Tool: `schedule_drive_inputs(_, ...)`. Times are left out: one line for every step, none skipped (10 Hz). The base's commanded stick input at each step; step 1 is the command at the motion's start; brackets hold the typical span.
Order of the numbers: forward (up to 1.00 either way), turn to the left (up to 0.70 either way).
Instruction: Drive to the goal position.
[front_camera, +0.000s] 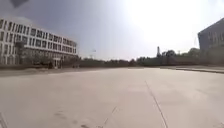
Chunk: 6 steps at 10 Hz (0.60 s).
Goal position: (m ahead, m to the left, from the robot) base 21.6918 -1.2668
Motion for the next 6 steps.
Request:
schedule_drive_inputs(0.70, 0.00)
schedule_drive_inputs(0.70, 0.00)
schedule_drive_inputs(0.70, 0.00)
schedule_drive_inputs(0.70, 0.00)
schedule_drive_inputs(0.70, 0.00)
schedule_drive_inputs(0.70, 0.00)
